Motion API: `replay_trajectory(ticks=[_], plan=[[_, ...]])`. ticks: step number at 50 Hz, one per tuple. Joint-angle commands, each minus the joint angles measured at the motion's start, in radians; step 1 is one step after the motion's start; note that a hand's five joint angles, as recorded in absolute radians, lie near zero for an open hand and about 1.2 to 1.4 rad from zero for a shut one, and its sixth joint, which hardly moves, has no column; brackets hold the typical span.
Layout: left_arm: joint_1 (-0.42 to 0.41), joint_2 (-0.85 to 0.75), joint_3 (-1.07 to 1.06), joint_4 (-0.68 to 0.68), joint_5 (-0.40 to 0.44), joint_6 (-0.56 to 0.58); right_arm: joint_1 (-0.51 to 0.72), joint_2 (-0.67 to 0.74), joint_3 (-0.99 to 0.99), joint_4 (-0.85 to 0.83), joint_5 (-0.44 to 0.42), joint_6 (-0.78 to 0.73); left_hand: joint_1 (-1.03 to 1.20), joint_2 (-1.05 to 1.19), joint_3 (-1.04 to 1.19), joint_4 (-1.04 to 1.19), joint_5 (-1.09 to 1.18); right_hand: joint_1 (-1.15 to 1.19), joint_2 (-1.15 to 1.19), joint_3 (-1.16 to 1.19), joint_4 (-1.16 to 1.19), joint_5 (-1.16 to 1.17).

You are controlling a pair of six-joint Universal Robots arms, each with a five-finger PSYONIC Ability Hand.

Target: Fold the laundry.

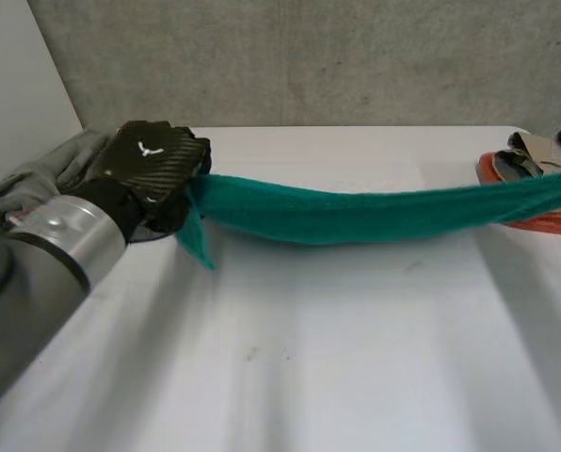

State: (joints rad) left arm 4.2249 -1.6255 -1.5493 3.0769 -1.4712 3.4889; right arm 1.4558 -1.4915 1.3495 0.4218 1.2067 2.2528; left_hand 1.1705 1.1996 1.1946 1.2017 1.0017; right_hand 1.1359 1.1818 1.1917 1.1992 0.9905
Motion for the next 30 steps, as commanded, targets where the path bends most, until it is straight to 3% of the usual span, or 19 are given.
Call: replay_trajectory(ticks=[1, 5, 10, 16, 19, 24, 28, 30], plan=[[0.0, -0.033, 0.032, -0.132, 0.0, 0.002, -0.015, -0.072, 0.048, 0.12, 0.011, -0.137, 0.226, 0.197, 0.202, 0.195, 0.22, 0.26, 0.215, 0.205, 0.197, 0.231], [-0.002, -0.176, 0.034, -0.129, -0.009, 0.044, 0.058, 0.009, 0.072, 0.117, 0.065, -0.159, 0.226, 0.197, 0.202, 0.195, 0.22, 0.26, 0.215, 0.205, 0.197, 0.231], [-0.002, -0.344, 0.096, -0.104, -0.011, 0.117, 0.156, 0.241, 0.002, 0.069, 0.189, -0.162, 0.226, 0.197, 0.202, 0.195, 0.22, 0.26, 0.215, 0.205, 0.197, 0.231], [0.01, -0.517, 0.349, -0.034, -0.011, 0.217, 0.186, 0.392, -0.163, -0.093, 0.278, -0.148, 0.226, 0.197, 0.202, 0.195, 0.22, 0.26, 0.215, 0.205, 0.197, 0.231], [0.012, -0.551, 0.481, 0.014, -0.011, 0.239, 0.201, 0.438, -0.274, -0.23, 0.3, -0.136, 0.226, 0.197, 0.202, 0.195, 0.22, 0.26, 0.215, 0.205, 0.197, 0.231], [0.013, -0.582, 0.8, 0.222, -0.009, 0.248, 0.245, 0.435, -0.397, -0.556, 0.304, -0.035, 0.226, 0.197, 0.202, 0.195, 0.22, 0.26, 0.215, 0.205, 0.197, 0.231], [0.013, -0.568, 0.884, 0.379, -0.014, 0.242, 0.255, 0.369, -0.377, -0.877, 0.339, 0.083, 0.226, 0.197, 0.202, 0.195, 0.22, 0.26, 0.215, 0.205, 0.197, 0.231], [0.015, -0.567, 0.87, 0.433, -0.014, 0.239, 0.255, 0.344, -0.351, -0.926, 0.346, 0.106, 0.226, 0.197, 0.202, 0.195, 0.22, 0.26, 0.215, 0.205, 0.197, 0.231]])
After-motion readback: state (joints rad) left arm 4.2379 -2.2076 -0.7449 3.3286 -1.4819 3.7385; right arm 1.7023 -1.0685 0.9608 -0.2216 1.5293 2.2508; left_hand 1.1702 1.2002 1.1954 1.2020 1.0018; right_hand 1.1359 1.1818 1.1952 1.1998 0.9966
